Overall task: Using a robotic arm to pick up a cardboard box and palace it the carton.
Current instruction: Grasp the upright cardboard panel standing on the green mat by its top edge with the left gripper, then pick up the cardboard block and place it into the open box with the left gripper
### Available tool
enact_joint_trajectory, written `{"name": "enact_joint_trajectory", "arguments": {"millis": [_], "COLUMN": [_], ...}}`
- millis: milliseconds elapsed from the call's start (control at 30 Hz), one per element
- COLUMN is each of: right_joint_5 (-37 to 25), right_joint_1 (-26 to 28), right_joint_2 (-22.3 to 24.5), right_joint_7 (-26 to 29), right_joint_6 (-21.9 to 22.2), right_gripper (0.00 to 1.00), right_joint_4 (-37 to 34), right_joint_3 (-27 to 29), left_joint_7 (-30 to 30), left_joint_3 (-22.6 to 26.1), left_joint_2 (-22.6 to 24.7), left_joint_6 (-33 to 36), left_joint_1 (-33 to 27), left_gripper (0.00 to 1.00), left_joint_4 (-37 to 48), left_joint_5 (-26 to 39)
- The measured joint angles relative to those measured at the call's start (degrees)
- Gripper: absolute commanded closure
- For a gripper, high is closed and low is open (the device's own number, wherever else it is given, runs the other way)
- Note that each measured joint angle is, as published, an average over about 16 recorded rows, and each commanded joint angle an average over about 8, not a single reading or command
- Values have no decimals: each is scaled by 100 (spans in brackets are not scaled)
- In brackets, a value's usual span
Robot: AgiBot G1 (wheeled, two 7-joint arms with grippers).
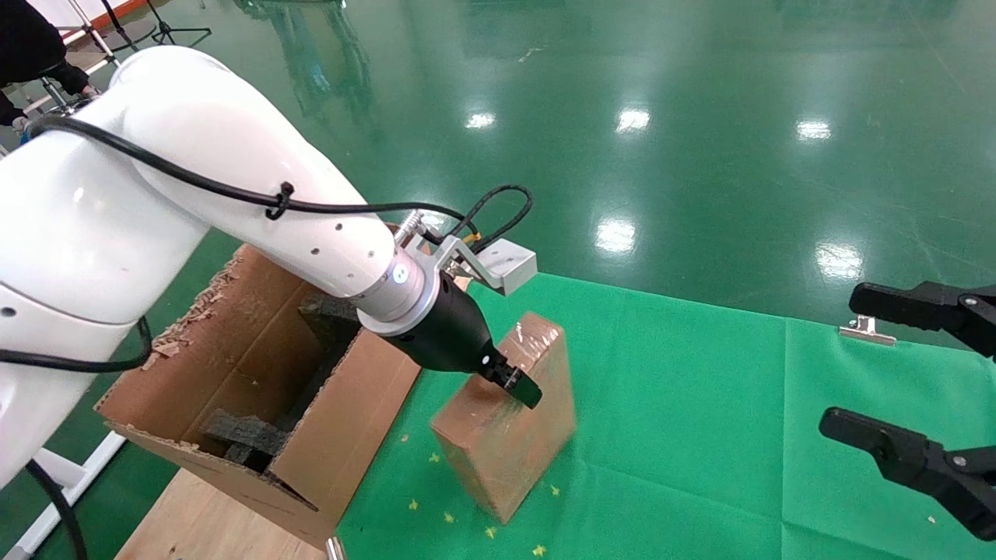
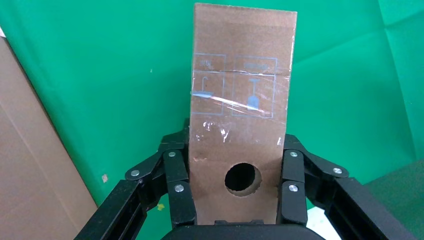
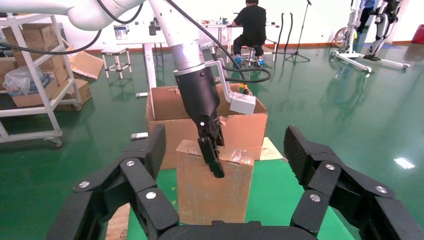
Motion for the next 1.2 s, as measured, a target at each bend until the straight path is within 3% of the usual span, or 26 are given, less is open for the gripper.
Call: {"name": "enact_joint_trajectory", "arguments": {"millis": [500,867,1200], "right_joint_5": [0,0,0], "right_joint_1": [0,0,0], "right_joint_2": [0,0,0], "right_joint_7": [0,0,0], "right_joint_6": [0,0,0], "right_gripper": [0,0,0], "right_joint_4": [0,0,0], "right_joint_3": [0,0,0], "left_joint_7": [616,1719,2704], "left_joint_3": [-350,-1000,-1010], "left_joint_2": [-565,-1647,-2748], "left_joint_6": [-398,-557,-164], "left_joint_1": [-474,-1466,-1759], "left_gripper": [100,100,100], "left_joint_4": [-124,-135,359], "left_joint_5": [-308,-372,-160]}}
